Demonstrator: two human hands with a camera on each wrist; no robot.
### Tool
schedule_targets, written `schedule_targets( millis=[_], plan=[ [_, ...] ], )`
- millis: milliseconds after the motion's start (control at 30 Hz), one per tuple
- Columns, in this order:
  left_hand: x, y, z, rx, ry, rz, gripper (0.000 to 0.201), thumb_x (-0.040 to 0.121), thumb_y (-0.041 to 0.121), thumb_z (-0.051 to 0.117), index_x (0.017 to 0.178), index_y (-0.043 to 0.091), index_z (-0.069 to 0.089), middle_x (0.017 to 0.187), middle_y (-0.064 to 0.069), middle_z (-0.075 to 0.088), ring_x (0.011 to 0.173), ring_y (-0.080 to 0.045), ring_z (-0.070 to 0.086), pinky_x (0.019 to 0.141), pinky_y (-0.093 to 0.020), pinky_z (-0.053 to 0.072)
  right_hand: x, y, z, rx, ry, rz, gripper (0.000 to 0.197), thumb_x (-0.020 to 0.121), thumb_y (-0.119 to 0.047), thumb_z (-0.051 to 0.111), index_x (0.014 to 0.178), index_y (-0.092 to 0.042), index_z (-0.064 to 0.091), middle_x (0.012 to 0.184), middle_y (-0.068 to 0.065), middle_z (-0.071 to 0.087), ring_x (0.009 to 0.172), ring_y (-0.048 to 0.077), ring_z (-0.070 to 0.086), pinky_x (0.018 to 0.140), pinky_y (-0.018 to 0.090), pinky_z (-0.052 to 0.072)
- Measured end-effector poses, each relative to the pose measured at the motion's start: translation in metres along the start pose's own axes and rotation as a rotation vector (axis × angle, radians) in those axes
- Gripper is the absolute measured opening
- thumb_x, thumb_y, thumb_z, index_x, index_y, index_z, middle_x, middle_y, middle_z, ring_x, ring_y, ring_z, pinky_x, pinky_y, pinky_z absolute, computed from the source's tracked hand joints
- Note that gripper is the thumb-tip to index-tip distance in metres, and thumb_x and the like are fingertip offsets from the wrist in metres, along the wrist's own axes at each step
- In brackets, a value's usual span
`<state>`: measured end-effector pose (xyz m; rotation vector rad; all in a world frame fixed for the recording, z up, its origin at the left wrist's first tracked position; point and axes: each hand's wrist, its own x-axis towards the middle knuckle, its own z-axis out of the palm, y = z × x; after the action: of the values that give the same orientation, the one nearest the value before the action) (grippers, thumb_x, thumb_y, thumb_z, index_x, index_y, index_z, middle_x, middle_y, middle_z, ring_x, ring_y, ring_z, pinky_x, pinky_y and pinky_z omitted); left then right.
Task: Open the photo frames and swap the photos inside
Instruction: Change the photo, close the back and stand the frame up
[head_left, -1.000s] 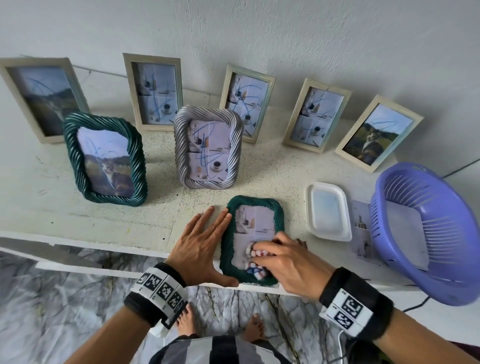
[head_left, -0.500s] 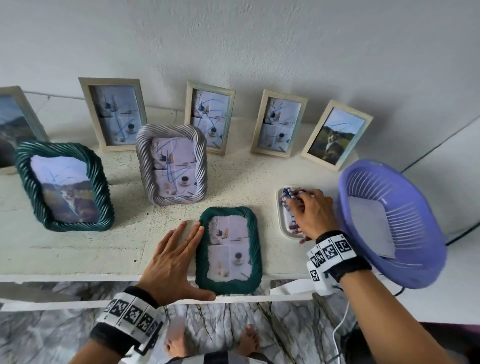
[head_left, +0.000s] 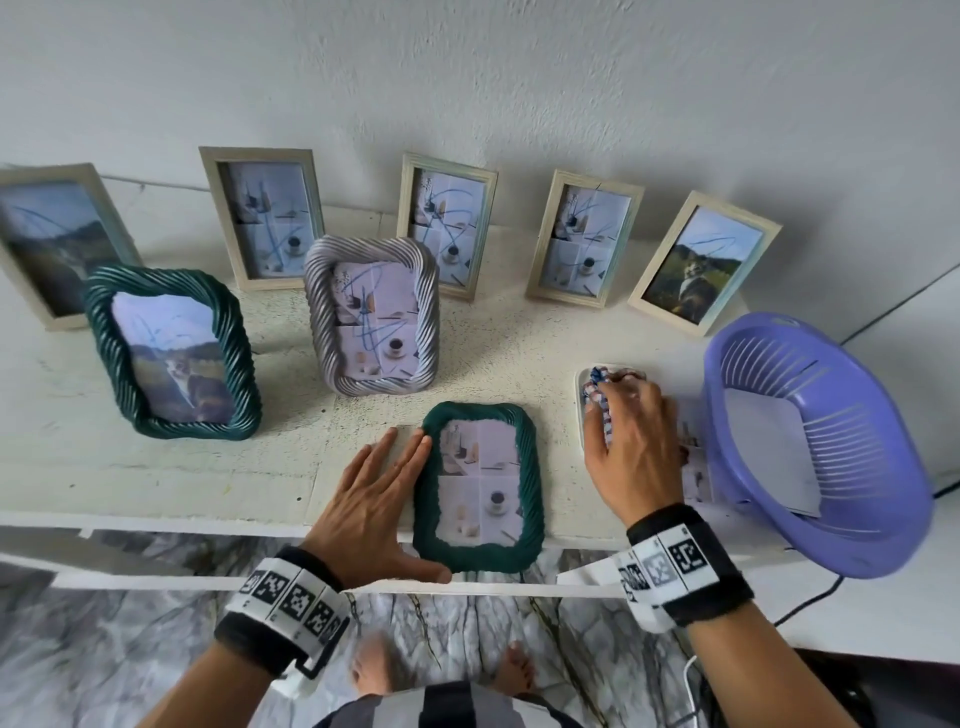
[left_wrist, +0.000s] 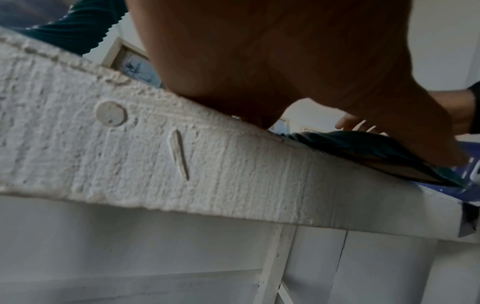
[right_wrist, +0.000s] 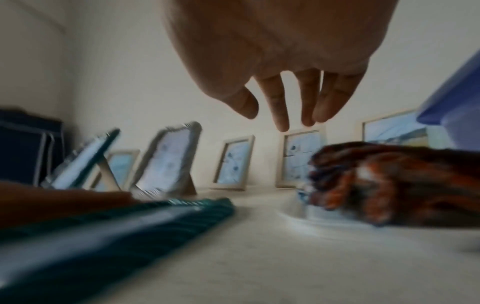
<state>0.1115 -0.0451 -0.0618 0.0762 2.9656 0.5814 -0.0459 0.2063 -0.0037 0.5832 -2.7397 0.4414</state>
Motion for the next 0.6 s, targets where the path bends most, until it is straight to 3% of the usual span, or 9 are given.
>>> schedule_targets(
  millis=[100,167,233,300,333,400,467,533,600],
  plan=[
    [-0.008,0.008,0.0,-0.049,0.012,-0.023,0.137,0.054,0.099,0.047,0.154,0.023,-0.01,0.162,0.003,-0.014,0.149,-0.017,-0.016,0.121,-0.036,-0.008,-0.026,-0.022,0.003,0.273,-0.312,0.011,0.04,0.1,-0.027,0.042,0.134,-0.007,0.048,0.111,0.012,0.063,0.094,0.019,0.06,0.083,0.029,0.049],
    [-0.013,0.016,0.003,-0.052,-0.005,-0.052,0.133,0.056,0.098,0.045,0.153,0.027,-0.012,0.162,0.003,-0.014,0.149,-0.017,-0.008,0.122,-0.036,0.0,-0.044,-0.032,0.011,0.33,-0.45,0.055,0.045,0.1,-0.029,0.044,0.141,-0.011,0.042,0.111,0.008,0.064,0.094,0.017,0.062,0.086,0.03,0.05],
    [-0.014,0.024,0.006,-0.025,0.006,-0.075,0.127,0.06,0.094,0.043,0.155,0.026,-0.005,0.164,-0.001,-0.004,0.147,-0.02,0.01,0.119,-0.043,0.021,-0.058,-0.038,0.02,0.367,-0.428,0.121,0.043,0.098,-0.028,0.049,0.138,-0.012,0.046,0.109,0.006,0.063,0.096,0.02,0.061,0.087,0.03,0.047],
    [-0.014,0.03,0.008,-0.056,0.039,-0.071,0.119,0.065,0.089,0.044,0.155,0.017,0.017,0.161,-0.007,0.017,0.136,-0.024,0.03,0.106,-0.048,0.044,-0.066,-0.042,0.022,0.423,-0.359,0.203,0.035,0.096,-0.025,0.054,0.127,-0.01,0.055,0.106,0.006,0.061,0.091,0.021,0.059,0.081,0.023,0.042],
    [-0.014,0.03,0.008,-0.072,0.057,-0.059,0.116,0.066,0.088,0.045,0.153,0.013,0.025,0.159,-0.009,0.023,0.131,-0.024,0.032,0.101,-0.047,0.048,-0.067,-0.042,0.022,0.487,-0.342,0.268,0.031,0.096,-0.024,0.055,0.122,-0.008,0.058,0.104,0.006,0.061,0.088,0.019,0.059,0.077,0.021,0.04],
    [-0.017,0.029,0.006,-0.098,0.094,-0.033,0.115,0.067,0.088,0.046,0.15,0.009,0.031,0.158,-0.007,0.026,0.128,-0.02,0.032,0.102,-0.041,0.047,-0.067,-0.037,0.019,0.645,-0.337,0.415,0.025,0.097,-0.025,0.055,0.108,-0.005,0.064,0.095,0.006,0.065,0.082,0.017,0.06,0.069,0.02,0.041],
    [-0.021,0.028,0.003,-0.17,0.141,-0.024,0.116,0.066,0.087,0.05,0.15,0.01,0.032,0.159,-0.002,0.024,0.13,-0.017,0.034,0.106,-0.035,0.042,-0.065,-0.031,0.017,0.822,-0.357,0.568,0.031,0.098,-0.029,0.053,0.092,-0.002,0.066,0.085,0.012,0.068,0.081,0.027,0.063,0.069,0.025,0.047],
    [-0.022,0.027,-0.001,-0.286,0.163,-0.033,0.118,0.063,0.088,0.053,0.15,0.012,0.032,0.159,0.002,0.025,0.134,-0.014,0.035,0.109,-0.032,0.039,-0.064,-0.032,0.013,1.056,-0.409,0.719,0.038,0.099,-0.033,0.05,0.092,-0.001,0.069,0.087,0.016,0.072,0.084,0.031,0.068,0.075,0.035,0.055],
    [-0.021,0.027,-0.003,-0.374,0.182,-0.026,0.118,0.062,0.088,0.055,0.15,0.013,0.034,0.158,0.002,0.028,0.135,-0.014,0.037,0.11,-0.033,0.039,-0.062,-0.042,0.005,1.353,-0.47,0.858,0.035,0.102,-0.027,0.045,0.101,-0.002,0.069,0.09,0.014,0.073,0.083,0.025,0.069,0.074,0.038,0.057]
  ],
)
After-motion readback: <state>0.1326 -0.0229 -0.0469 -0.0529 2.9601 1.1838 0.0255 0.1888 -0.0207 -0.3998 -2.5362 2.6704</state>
